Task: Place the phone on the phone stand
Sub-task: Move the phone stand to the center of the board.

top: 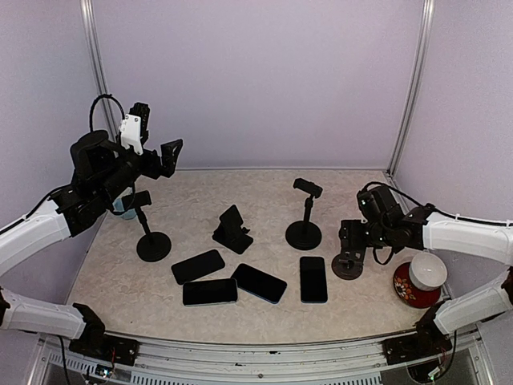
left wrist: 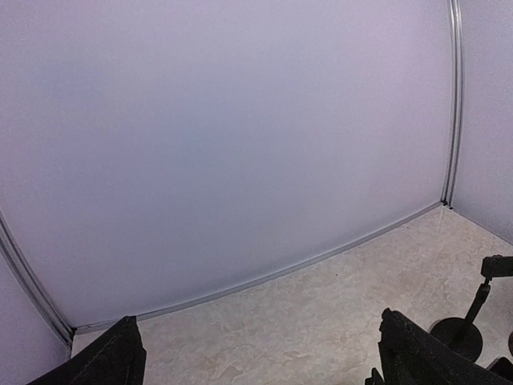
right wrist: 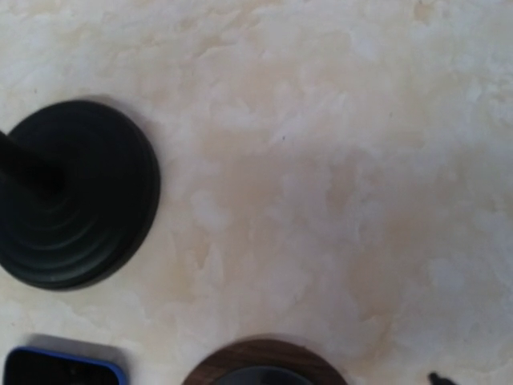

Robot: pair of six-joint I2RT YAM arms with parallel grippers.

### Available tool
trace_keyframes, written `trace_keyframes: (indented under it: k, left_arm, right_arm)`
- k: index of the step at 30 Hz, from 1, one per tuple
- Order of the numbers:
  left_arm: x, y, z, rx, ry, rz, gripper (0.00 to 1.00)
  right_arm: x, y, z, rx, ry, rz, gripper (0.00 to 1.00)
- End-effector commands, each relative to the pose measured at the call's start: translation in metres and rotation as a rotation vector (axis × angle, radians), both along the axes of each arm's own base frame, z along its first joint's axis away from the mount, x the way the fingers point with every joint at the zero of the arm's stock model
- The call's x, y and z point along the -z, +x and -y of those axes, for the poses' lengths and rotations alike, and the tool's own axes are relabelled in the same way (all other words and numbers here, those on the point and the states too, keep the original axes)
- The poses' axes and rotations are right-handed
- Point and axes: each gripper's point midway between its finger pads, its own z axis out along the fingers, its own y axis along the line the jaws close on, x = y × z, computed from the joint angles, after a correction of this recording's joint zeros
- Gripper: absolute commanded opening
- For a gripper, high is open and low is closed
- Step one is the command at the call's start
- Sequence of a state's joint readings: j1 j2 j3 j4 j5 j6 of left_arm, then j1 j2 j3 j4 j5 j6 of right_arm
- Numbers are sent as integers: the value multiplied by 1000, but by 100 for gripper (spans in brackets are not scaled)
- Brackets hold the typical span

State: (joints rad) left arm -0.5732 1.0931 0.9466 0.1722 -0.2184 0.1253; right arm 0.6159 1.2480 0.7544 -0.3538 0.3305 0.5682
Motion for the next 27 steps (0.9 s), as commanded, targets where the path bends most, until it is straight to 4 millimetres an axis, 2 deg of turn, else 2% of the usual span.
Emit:
trace_keyframes:
  k: [1, 10, 15, 27]
  left_arm:
    - [0, 0, 0, -8, 8, 16, 99]
    - [1, 1, 0, -11, 11, 16, 99]
    - [1, 1, 0, -12, 11, 17, 99]
    - [0, 1, -1, -15, 12, 19, 99]
  right_arm:
    - [-2, 3, -7, -5, -6, 11, 86]
    - [-18, 6, -7, -10, -11, 57, 65]
    - [-31, 11, -5, -7, -32, 94, 64]
    - [-87, 40, -10, -103, -123, 302, 65]
